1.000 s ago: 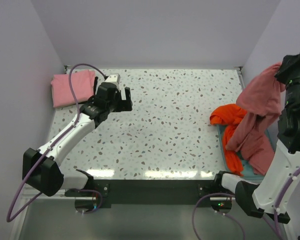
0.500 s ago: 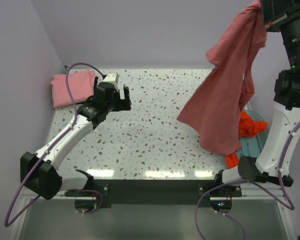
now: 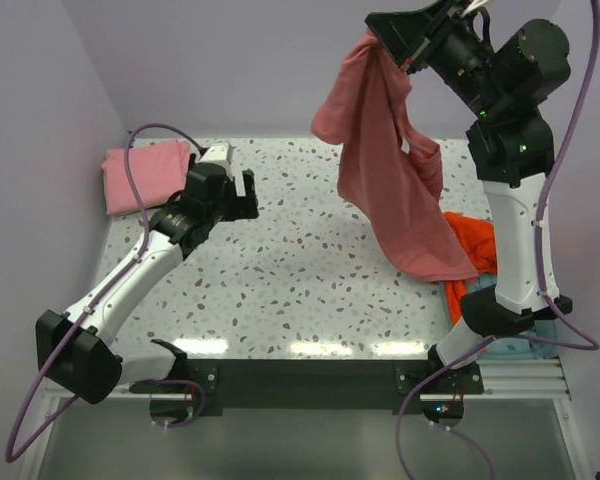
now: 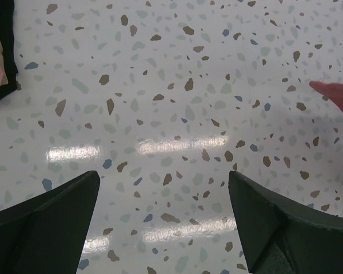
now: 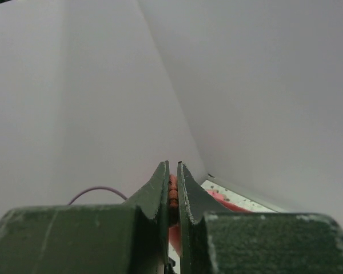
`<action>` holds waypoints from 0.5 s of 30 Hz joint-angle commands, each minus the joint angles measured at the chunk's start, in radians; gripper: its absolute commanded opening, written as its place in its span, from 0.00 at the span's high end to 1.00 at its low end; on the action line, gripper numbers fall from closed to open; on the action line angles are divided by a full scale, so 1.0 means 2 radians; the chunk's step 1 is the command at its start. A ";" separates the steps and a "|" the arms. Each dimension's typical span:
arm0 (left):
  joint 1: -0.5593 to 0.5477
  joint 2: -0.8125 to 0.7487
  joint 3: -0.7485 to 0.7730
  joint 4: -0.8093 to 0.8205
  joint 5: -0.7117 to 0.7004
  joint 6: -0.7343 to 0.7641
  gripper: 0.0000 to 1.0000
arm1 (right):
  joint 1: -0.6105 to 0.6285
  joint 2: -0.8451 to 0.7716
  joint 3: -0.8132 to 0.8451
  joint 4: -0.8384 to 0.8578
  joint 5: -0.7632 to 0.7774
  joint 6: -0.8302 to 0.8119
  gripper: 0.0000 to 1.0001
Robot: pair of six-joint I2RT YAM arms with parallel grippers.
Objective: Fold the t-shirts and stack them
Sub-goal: Move the tshirt to the center of the board
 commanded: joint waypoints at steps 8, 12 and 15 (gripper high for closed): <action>0.005 -0.035 0.017 -0.021 -0.038 0.003 0.00 | 0.113 0.043 0.051 0.049 0.028 -0.028 1.00; 0.005 -0.045 0.017 -0.036 -0.054 0.001 0.00 | 0.142 0.059 0.053 0.047 0.036 -0.033 1.00; 0.005 -0.053 0.011 -0.055 -0.080 -0.008 0.00 | 0.143 0.054 0.015 0.039 0.065 -0.039 1.00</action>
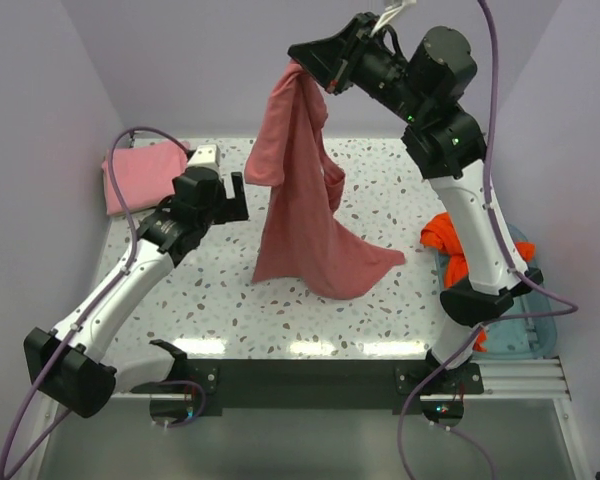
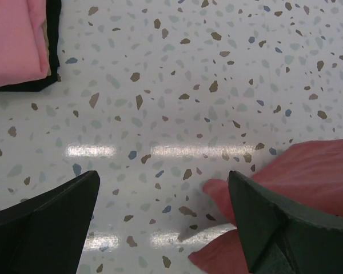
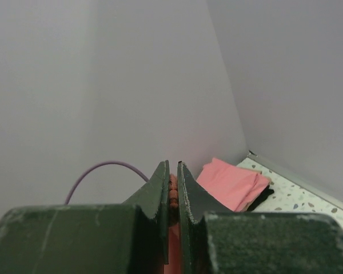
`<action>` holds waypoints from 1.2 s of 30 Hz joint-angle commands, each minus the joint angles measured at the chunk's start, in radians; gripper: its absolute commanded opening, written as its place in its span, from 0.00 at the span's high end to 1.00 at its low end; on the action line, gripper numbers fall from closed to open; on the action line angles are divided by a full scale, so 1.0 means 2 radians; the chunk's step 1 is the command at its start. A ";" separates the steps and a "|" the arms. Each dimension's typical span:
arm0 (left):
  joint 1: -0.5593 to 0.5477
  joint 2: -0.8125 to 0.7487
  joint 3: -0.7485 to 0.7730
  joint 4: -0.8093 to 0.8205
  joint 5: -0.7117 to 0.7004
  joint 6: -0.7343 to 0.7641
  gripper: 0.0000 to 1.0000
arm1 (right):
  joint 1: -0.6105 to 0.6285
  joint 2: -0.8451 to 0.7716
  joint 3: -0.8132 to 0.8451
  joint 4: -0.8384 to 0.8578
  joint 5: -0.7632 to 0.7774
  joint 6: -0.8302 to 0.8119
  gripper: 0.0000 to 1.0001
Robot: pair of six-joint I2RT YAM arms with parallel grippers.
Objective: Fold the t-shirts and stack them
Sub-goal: Move the tshirt to the center of the board
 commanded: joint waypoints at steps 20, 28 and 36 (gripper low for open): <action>0.008 -0.003 -0.106 -0.068 0.023 -0.049 0.01 | -0.140 -0.178 -0.577 -0.120 0.342 0.004 0.30; 0.002 0.002 -0.175 -0.077 0.093 -0.095 0.15 | -0.140 -0.183 -0.581 -0.120 0.323 0.000 0.23; -0.024 -0.007 -0.215 -0.067 0.111 -0.120 0.18 | -0.140 -0.146 -0.548 -0.120 0.300 0.000 0.23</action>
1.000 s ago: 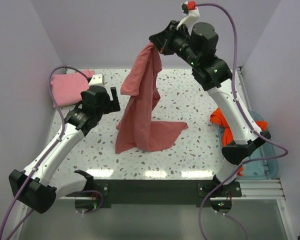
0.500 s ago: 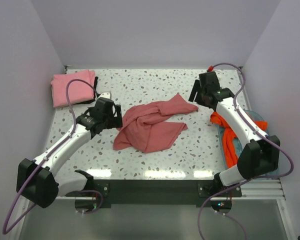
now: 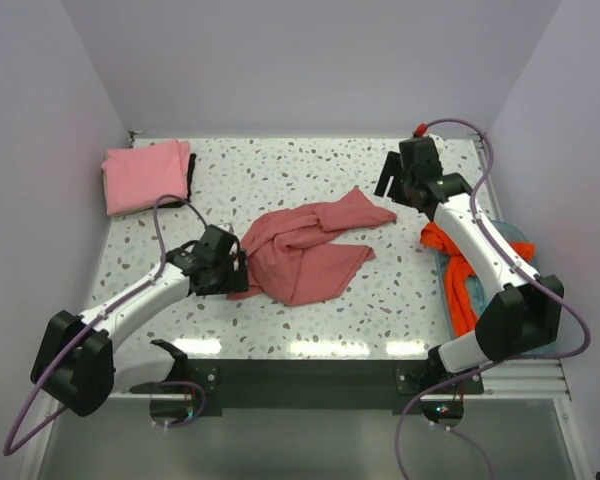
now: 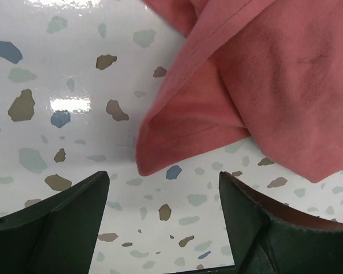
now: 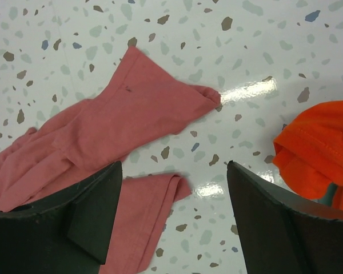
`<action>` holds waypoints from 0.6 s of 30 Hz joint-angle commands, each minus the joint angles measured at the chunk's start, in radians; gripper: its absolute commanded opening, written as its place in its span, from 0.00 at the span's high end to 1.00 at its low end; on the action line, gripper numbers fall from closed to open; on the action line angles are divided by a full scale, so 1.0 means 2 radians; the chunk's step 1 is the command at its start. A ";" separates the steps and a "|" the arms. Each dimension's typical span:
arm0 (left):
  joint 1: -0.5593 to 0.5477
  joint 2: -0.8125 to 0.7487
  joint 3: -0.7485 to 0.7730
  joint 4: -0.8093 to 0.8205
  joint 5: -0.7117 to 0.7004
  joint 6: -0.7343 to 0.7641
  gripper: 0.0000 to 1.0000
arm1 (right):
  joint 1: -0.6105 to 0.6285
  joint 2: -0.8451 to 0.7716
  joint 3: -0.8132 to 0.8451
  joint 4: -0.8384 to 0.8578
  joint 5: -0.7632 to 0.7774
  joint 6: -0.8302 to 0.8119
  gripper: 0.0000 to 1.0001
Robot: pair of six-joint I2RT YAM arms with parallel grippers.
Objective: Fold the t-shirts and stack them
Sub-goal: Move the tshirt to the center of the board, then flatten the tshirt out
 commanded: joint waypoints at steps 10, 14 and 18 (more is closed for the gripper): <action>-0.001 0.028 -0.023 0.033 -0.027 -0.033 0.27 | 0.001 0.029 0.028 0.021 -0.069 -0.006 0.23; -0.002 0.035 -0.027 0.049 -0.031 -0.034 0.33 | 0.007 0.035 0.027 0.023 -0.085 -0.003 0.23; -0.001 0.052 -0.028 0.067 -0.025 -0.027 0.42 | 0.011 0.049 0.033 0.028 -0.095 -0.007 0.23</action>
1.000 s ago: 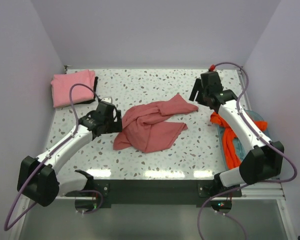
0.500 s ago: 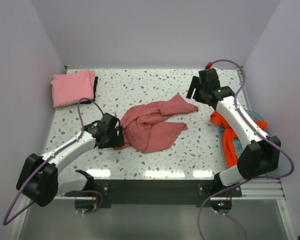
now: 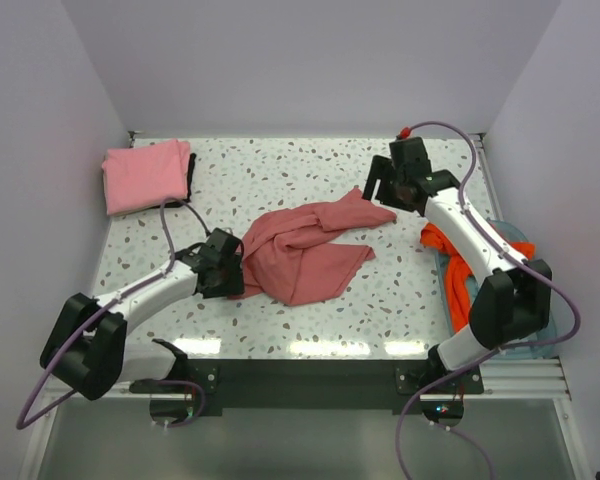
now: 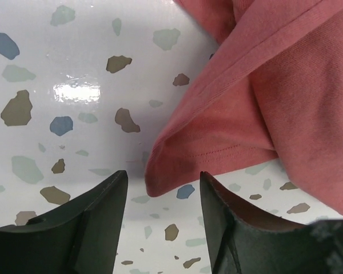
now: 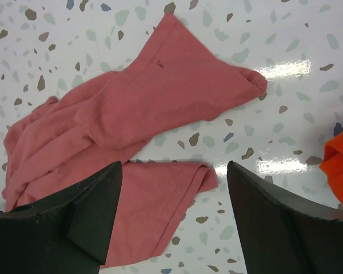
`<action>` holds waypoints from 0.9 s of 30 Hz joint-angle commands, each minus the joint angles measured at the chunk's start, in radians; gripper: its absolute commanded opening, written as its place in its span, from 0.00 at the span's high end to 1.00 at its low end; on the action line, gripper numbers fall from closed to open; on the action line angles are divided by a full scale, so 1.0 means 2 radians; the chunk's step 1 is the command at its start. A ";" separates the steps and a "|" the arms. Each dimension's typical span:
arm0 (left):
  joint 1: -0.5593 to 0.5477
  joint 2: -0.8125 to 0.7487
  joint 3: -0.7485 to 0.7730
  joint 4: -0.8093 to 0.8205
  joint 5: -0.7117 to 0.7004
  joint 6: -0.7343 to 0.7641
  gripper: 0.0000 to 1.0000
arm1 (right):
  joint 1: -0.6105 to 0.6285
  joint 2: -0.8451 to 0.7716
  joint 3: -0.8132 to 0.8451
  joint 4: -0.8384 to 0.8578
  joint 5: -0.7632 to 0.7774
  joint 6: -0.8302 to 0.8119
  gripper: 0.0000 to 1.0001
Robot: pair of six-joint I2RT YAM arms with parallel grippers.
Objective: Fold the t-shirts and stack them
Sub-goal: Flatten the tshirt out
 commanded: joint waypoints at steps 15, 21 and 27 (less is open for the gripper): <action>0.000 0.039 0.002 0.043 -0.007 0.003 1.00 | 0.055 0.163 0.173 -0.013 -0.055 -0.040 0.23; -0.001 0.043 0.013 0.036 -0.011 0.004 1.00 | 0.089 0.237 0.239 -0.029 -0.048 -0.048 0.23; 0.000 0.047 0.014 0.033 -0.011 0.004 1.00 | 0.095 0.274 0.268 -0.046 -0.042 -0.056 0.24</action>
